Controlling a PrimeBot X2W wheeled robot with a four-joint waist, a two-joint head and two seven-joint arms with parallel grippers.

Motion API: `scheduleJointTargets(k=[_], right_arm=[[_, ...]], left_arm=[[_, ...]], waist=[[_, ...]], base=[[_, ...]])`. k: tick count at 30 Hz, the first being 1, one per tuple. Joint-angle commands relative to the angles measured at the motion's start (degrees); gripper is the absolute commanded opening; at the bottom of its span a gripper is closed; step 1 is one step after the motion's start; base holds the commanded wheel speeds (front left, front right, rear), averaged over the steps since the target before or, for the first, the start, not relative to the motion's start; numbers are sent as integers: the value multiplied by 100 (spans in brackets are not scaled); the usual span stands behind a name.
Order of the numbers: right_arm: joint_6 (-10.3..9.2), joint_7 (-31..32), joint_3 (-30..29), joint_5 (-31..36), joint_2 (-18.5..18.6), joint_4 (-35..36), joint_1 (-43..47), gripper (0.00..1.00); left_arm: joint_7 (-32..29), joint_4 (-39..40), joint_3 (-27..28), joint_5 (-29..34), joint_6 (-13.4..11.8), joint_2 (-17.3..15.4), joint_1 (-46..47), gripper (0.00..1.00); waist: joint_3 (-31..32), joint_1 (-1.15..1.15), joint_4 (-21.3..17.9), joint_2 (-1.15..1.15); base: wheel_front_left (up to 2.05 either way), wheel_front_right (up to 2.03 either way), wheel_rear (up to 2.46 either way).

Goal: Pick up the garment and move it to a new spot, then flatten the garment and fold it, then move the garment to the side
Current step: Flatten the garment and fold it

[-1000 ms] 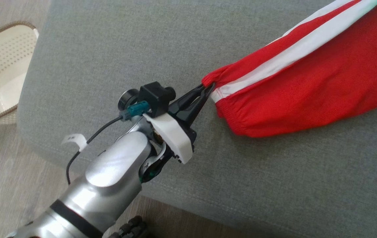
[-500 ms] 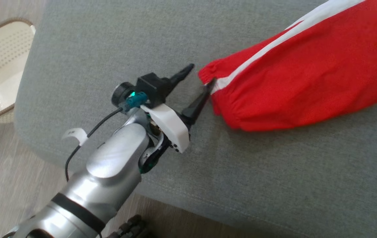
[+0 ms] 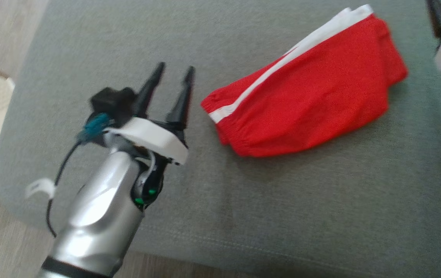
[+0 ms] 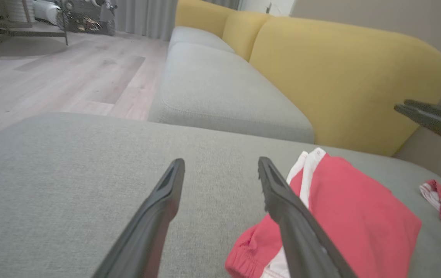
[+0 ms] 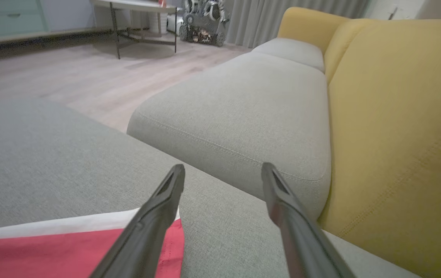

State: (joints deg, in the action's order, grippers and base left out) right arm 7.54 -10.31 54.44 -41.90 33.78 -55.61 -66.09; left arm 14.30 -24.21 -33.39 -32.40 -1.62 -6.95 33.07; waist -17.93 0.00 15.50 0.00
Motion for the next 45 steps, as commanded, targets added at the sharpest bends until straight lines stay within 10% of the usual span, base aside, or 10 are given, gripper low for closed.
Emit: scheduleJointTargets(k=[1,13,25,36,45], right_arm=[[-5,-193,-138,-62,-48,56,154,100],[-5,-467,-2506,667,-799,1419,2124,100],[-5,-468,-4629,2671,-2040,3238,4564,100],[-5,-212,-5138,3311,-2576,3796,5231,100],[-5,684,-5111,2050,-2784,3699,4766,100]], left_arm=[[69,351,438,87,-61,-94,-19,100],[69,1660,2310,1013,126,333,-1605,100],[70,2087,2552,1517,246,405,-2552,100],[70,2003,2350,1479,104,406,-2708,100],[70,2004,2130,1384,120,407,-2477,100]], waist=[[306,0,-318,0],[981,0,-1201,0],[1240,0,-1674,0],[1202,0,-1662,0],[821,0,-1222,0]], base=[[0,0,0],[0,0,0],[0,0,0],[0,0,0],[0,0,0]])
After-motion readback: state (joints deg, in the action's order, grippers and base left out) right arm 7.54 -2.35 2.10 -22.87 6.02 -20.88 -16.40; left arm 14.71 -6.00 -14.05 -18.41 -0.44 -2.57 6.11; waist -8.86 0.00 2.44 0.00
